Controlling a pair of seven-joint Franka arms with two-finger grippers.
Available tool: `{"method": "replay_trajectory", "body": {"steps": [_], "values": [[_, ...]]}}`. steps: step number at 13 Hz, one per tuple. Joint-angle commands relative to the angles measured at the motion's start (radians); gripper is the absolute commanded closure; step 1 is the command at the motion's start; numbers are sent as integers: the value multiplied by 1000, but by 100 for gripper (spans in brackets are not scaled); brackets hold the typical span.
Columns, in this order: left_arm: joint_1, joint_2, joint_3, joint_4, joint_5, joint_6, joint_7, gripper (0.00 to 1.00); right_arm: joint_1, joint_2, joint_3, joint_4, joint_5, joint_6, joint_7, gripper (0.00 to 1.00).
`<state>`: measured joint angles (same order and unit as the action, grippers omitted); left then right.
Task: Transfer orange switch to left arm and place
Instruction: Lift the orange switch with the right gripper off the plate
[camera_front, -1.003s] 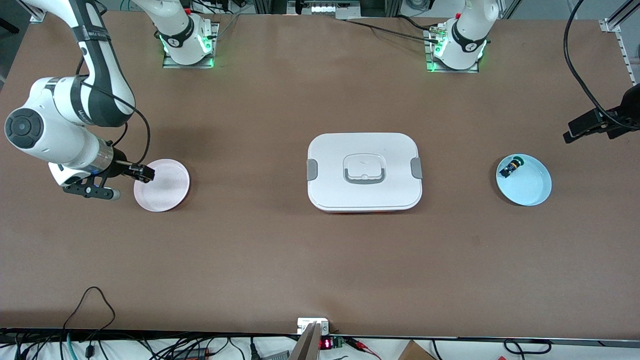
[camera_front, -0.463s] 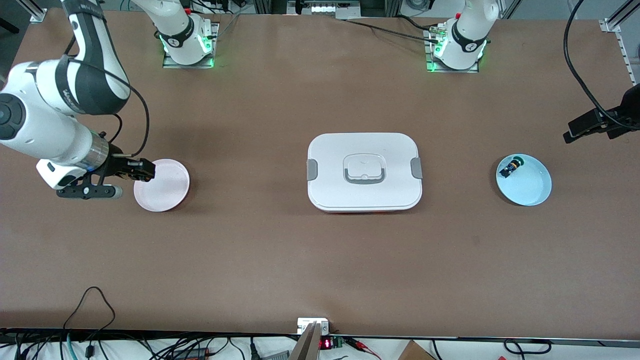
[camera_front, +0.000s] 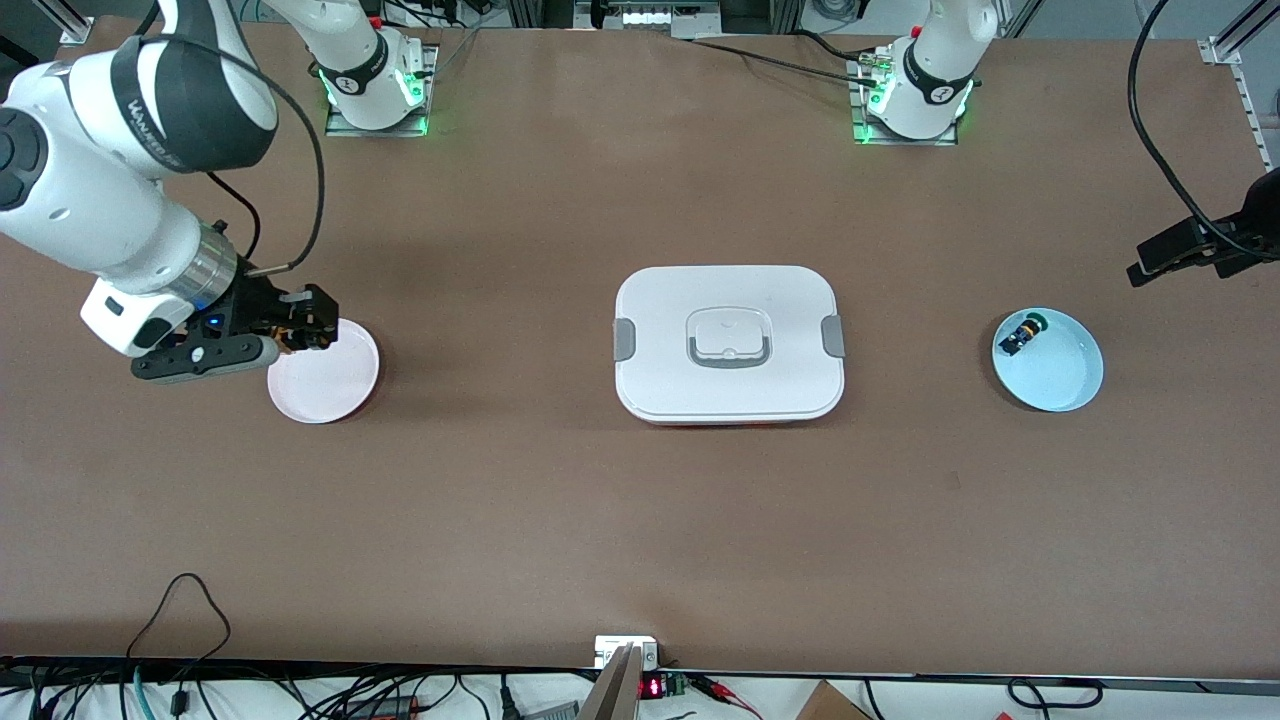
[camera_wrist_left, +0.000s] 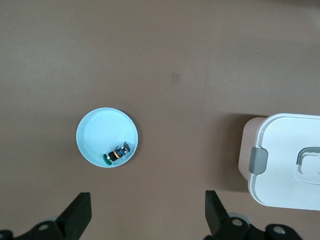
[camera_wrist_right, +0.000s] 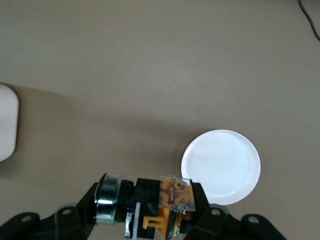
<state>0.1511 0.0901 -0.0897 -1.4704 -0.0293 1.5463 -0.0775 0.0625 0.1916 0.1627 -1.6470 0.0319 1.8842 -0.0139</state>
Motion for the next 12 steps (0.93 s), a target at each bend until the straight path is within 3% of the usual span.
{"method": "replay_trajectory", "body": {"steps": [1,5,8,11,12], "values": [[11,14,2,19,-23,-5,21,0,-6,-1,18,27,60,7,-116,78],[5,30,-5,21,-23,-5,16,0,-6,2,20,24,169,36,-298,80],[-2,49,-7,21,-21,-20,10,0,-12,3,17,24,417,38,-516,80],[2,59,-10,15,-26,-60,19,0,-4,2,20,23,469,39,-657,80],[5,59,-10,19,-64,-69,19,0,-1,2,20,23,538,42,-729,80]]}}
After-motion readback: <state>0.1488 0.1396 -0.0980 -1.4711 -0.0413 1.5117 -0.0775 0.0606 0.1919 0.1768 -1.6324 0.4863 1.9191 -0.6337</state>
